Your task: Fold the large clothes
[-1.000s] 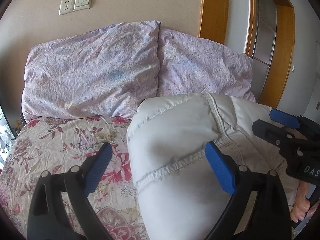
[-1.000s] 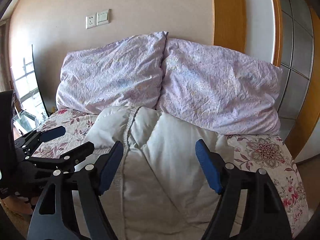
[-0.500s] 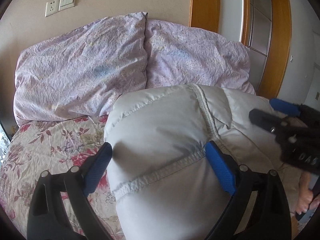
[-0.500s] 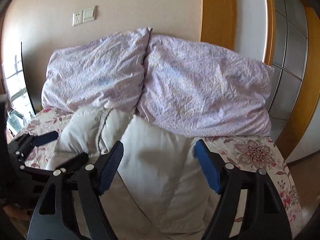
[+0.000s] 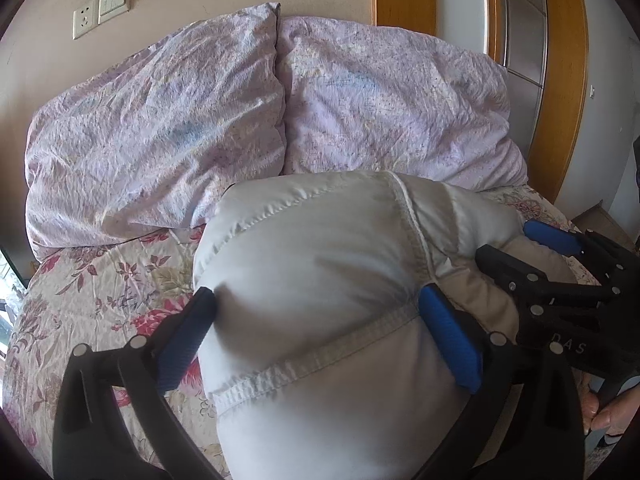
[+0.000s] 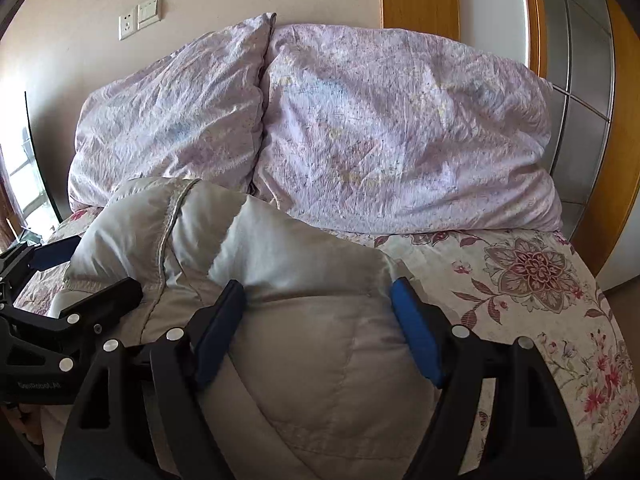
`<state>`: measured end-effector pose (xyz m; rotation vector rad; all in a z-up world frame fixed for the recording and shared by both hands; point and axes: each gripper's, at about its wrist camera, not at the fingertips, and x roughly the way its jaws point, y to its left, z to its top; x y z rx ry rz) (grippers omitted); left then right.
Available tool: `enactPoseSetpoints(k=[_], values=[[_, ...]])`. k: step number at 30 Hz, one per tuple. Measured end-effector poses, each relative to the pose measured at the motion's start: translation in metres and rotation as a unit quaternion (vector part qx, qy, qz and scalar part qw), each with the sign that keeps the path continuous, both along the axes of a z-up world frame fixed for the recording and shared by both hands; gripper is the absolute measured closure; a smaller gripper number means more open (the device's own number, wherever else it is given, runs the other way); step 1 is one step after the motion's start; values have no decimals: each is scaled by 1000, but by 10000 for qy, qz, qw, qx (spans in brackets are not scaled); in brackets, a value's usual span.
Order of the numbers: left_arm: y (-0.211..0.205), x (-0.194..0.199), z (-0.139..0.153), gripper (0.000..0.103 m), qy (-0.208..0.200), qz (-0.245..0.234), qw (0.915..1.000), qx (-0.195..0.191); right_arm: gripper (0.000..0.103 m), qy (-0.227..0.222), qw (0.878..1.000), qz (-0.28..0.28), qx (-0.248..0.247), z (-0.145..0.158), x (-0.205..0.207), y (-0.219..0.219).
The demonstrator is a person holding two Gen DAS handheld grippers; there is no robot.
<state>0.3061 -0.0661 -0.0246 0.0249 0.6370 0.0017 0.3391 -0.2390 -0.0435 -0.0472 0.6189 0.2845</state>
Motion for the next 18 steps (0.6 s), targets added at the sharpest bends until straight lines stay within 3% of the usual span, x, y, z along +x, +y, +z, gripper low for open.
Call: enactPoseSetpoints(k=[11,18], values=[[-13,10,-16,2,0,123,9997,217,25,397,9976,78,561,-27,20,-16],[-11,17,-26,2,68,104,9999,78,24,657,9948,121,768,-39,30,-20]])
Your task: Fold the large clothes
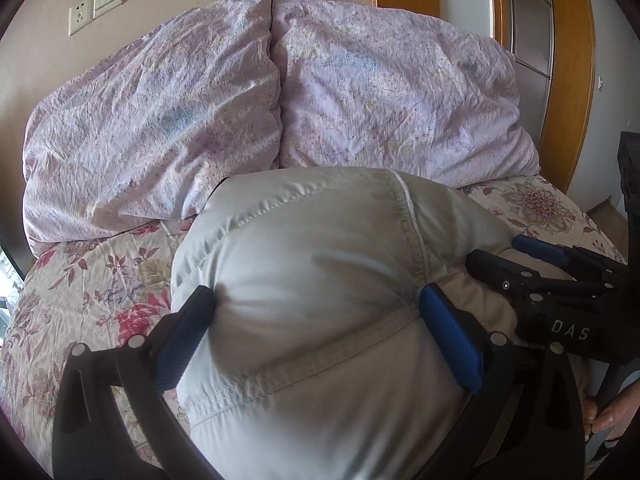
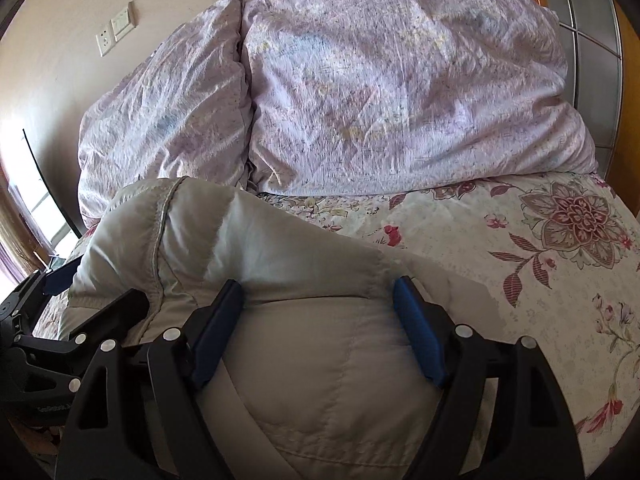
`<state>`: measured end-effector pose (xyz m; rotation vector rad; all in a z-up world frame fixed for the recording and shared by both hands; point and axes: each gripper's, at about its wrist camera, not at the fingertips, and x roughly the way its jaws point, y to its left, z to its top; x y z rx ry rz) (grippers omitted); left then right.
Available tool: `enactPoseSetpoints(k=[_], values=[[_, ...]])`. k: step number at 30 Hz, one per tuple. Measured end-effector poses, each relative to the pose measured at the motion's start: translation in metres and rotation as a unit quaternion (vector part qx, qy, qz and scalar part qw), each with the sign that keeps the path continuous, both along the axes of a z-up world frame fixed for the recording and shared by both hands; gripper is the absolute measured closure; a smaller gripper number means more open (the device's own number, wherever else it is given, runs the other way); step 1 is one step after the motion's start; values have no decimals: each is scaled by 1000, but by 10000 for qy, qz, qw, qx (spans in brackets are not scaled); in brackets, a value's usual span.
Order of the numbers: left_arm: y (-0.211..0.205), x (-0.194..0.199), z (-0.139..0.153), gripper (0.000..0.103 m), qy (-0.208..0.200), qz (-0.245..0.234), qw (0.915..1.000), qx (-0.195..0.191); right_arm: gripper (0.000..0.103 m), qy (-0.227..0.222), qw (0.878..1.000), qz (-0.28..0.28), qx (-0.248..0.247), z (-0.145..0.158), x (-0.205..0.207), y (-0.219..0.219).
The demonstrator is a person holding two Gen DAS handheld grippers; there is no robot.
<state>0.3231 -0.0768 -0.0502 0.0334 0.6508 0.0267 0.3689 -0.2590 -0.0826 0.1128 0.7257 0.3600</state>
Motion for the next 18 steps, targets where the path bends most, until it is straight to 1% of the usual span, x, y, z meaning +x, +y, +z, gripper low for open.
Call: enactPoseSetpoints(k=[4,10,14,18], values=[[-1,3,-5,2,31,60,10000,23,23,197,9998,61,60,-6,9,-1],[1,14,-13,2,174,127,9998,-38,21,421,9990,57,-108,-14,19,4],[-1,23,-17,2,277,204,9994,27,20,548,9983,39,-199,-18,27,5],[-3,26,-18,2,316,248,9991,138,20,527,9982,-36,-267,-18,26,6]])
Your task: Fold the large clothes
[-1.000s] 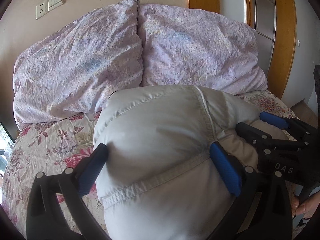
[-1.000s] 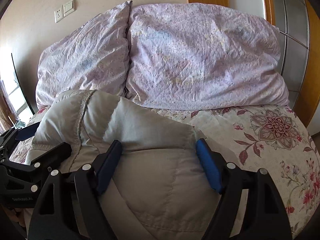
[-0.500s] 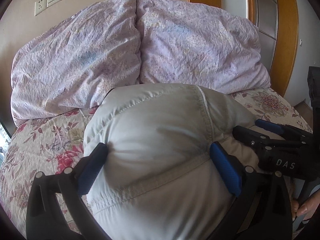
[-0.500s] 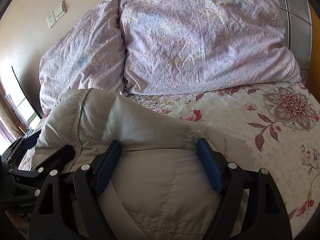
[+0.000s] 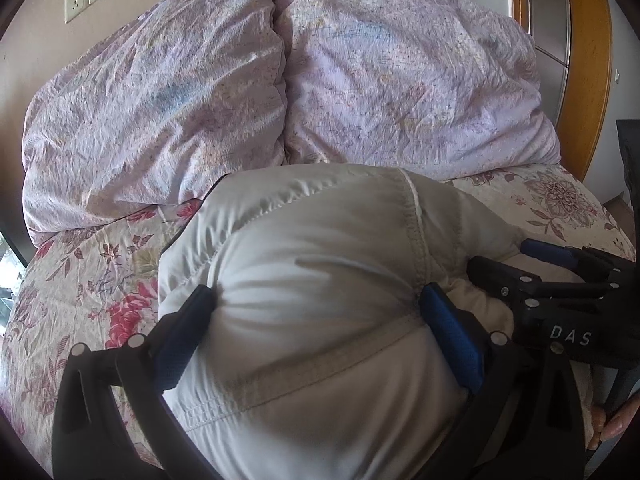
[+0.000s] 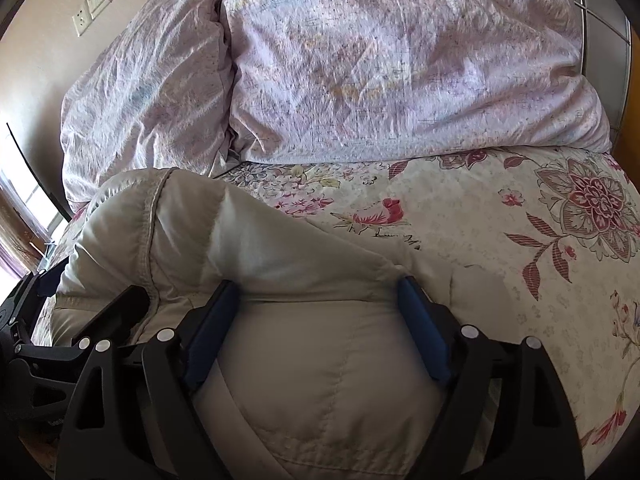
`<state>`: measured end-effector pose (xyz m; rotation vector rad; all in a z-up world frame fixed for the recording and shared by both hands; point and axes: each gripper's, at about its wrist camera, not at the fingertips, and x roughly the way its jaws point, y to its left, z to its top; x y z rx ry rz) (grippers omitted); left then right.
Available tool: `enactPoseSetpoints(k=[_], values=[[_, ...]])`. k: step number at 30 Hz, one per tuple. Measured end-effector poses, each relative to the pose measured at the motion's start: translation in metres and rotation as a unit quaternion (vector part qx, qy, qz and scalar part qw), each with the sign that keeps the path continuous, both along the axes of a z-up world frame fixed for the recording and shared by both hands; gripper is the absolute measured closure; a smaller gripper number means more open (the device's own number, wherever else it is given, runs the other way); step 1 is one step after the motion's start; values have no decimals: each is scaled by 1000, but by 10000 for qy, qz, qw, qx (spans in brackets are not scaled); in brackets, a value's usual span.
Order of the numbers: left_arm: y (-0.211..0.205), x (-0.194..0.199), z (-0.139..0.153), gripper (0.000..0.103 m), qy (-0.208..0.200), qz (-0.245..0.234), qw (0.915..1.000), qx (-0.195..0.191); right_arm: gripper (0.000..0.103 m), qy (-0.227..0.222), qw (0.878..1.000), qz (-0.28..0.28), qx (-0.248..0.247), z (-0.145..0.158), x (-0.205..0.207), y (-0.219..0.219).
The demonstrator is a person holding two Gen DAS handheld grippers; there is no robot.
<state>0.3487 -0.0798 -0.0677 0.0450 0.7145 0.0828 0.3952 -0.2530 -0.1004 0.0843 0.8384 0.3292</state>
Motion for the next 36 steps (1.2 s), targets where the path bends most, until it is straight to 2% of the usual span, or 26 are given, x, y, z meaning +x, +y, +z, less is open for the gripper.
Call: enactPoseSetpoints(k=[4,7,11,14,18,21,27,30,31,34,36], values=[[1,-13,11,2,-20,-43,9999,121,21,-201,9992,-227,-269,16,-20,2],[12,-39,28,2,-220,-145,9997,-16,21,-542,9985,-44,-112,34,-61,-2],[24,-57,39,2,-431,-138,9989,103,21,-730,9973,59,104,37,-102,-16],[23,-48,33,2,-304,-122,9993,156,20,-485,9987,32,163,21,-102,-19],[14,-36,16,2,-167,-107,9997,152,18,-487,9988,53,-84,7,-99,-11],[10,-28,8,2,-92,-71,9996,240,16,-428,9990,95,-43,1,-96,-13],[-1,-21,-3,2,-259,56,9982,533,16,-568,9983,32,-141,-7,-94,-11],[4,-25,2,2,-261,10,9986,453,17,-316,9990,-25,-302,9,-92,-7],[8,-28,6,2,-242,-5,9991,353,20,-363,9991,-8,-198,22,-93,-8],[21,-33,25,2,-311,145,9994,61,19,-1027,9947,-70,70,60,-97,-12],[28,-32,41,2,-489,298,9984,4,14,-1203,9927,-107,46,72,-85,-7]])
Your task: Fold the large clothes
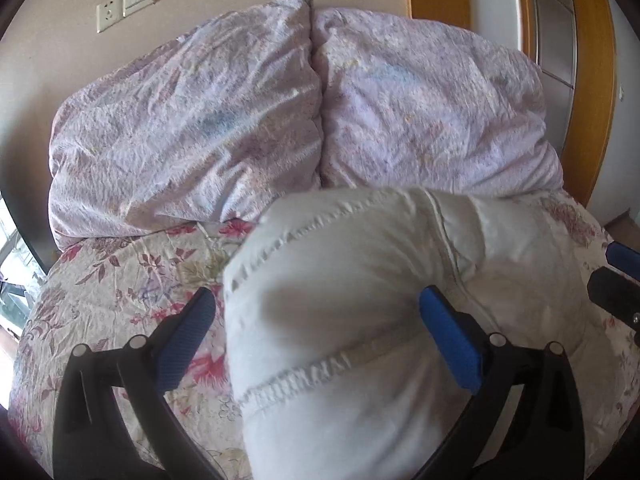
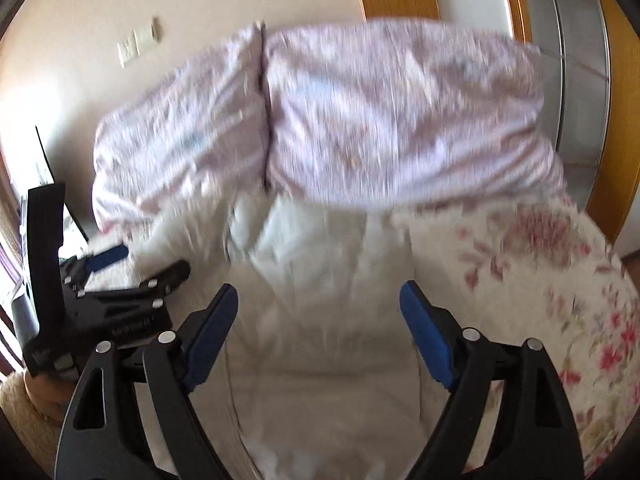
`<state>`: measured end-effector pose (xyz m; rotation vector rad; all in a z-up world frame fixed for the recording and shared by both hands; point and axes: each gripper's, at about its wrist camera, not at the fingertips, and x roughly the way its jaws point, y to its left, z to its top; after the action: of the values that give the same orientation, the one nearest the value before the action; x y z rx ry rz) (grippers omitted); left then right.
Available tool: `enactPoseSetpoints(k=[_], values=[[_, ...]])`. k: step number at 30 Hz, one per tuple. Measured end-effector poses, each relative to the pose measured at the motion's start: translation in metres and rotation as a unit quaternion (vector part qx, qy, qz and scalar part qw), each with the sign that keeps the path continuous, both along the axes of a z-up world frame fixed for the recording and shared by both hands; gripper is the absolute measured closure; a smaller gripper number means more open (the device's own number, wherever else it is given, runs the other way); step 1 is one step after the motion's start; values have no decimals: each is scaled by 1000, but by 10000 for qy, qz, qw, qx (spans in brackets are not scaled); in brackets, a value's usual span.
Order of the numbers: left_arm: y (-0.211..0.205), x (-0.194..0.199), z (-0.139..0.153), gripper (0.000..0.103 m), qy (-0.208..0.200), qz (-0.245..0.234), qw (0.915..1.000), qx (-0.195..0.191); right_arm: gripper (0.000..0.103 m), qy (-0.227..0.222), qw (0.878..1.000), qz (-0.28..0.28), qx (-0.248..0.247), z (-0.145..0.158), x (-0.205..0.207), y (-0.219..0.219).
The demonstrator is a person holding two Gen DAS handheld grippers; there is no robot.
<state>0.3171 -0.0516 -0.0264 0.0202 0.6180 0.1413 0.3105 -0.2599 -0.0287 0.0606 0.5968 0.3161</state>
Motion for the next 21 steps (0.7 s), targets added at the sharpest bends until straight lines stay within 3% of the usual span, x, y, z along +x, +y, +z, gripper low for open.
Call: enactPoseSetpoints(k=[3,6,9,10,21], values=[[1,9,15,2,-212,147,9994,236,14,-38,9999,-124,-113,3,27,13],[-9,22,7,2,-143,83,9985,519,13,-84,9995,-194,-233,-3,46,21],[-24,27,-14,2,-12,-107,9966,815,11,514,9981,-230,-268,-35,66,17],[-30,27,-16,2,-30,-153,9957,918,11,598,9980,-218,29,-42,69,9],[-16,51,-37,2,325,-398,9986,158,7,1093,9926,-83,514,-69,90,-3]])
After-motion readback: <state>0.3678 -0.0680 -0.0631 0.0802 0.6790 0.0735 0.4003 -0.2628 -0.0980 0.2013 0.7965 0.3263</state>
